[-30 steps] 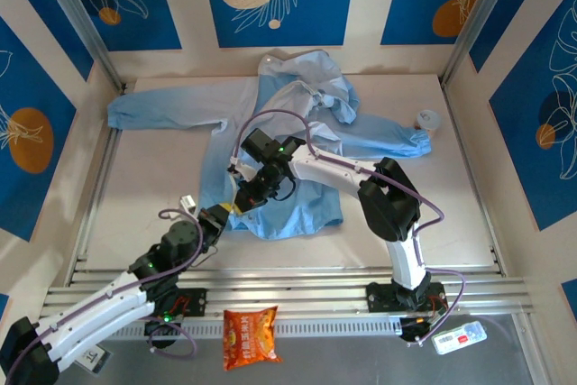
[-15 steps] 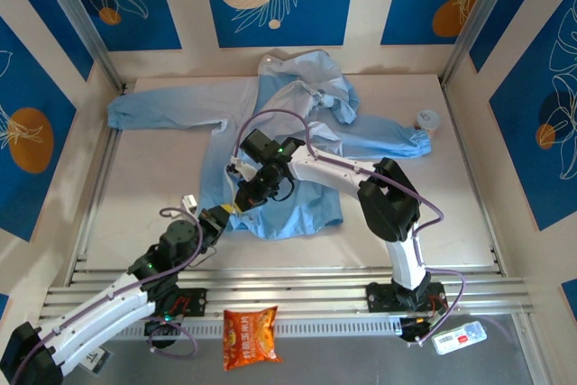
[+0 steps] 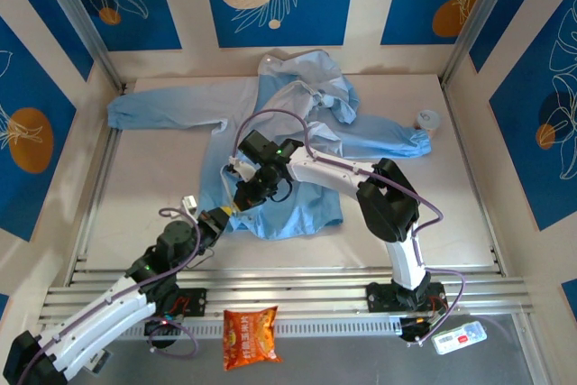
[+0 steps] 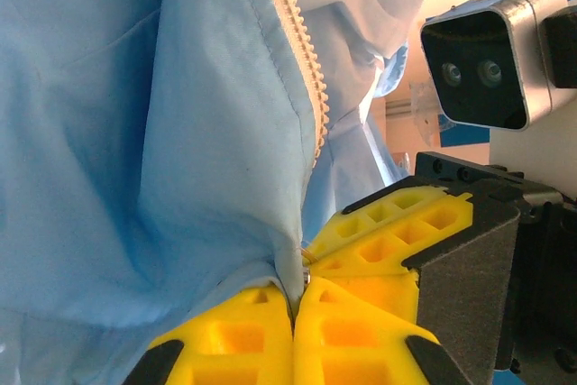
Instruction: Zip up the jacket
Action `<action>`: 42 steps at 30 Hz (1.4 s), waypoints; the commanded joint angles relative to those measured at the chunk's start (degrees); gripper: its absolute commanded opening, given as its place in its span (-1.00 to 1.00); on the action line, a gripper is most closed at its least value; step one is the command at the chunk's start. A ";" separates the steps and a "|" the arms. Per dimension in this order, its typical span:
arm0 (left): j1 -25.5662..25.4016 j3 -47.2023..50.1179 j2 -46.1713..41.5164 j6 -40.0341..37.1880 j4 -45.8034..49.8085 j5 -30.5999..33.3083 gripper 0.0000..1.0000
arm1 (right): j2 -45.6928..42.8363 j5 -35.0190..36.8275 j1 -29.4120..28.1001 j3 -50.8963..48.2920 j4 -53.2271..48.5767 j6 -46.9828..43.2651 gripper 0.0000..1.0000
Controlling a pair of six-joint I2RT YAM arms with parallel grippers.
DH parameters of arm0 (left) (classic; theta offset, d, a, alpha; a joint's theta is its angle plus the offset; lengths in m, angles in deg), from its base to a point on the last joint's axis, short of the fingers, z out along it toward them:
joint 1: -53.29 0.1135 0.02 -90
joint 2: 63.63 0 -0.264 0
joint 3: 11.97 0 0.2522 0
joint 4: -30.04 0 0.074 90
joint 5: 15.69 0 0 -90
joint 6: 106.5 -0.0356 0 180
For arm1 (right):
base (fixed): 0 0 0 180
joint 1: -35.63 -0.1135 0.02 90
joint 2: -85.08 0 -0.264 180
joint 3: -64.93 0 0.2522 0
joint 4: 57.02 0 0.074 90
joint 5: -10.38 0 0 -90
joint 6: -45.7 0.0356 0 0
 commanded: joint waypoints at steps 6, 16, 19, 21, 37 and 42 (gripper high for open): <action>1.73 2.51 -2.93 2.45 0.01 -2.53 -0.95 | -2.51 -5.52 -1.42 -2.44 4.39 -4.87 -1.00; 3.40 2.18 -1.68 3.57 -0.41 -3.42 -0.35 | -2.96 -5.15 -2.22 -3.32 4.90 -4.30 -1.00; 3.72 2.17 -1.46 4.05 -1.23 -3.16 -0.35 | -2.86 -5.13 -2.24 -3.43 4.58 -4.36 -1.00; 4.17 2.04 -1.44 4.15 -1.49 -3.25 -0.35 | -2.99 -5.26 -2.24 -3.76 4.56 -4.38 -1.00; 6.72 -0.31 3.59 4.15 -3.02 -7.19 -1.00 | -4.08 -7.64 -0.34 -3.24 4.36 -3.95 -1.00; 8.21 -1.33 5.23 -0.02 0.72 -12.58 -1.00 | -4.61 -7.58 0.89 -3.88 4.59 -4.76 -1.00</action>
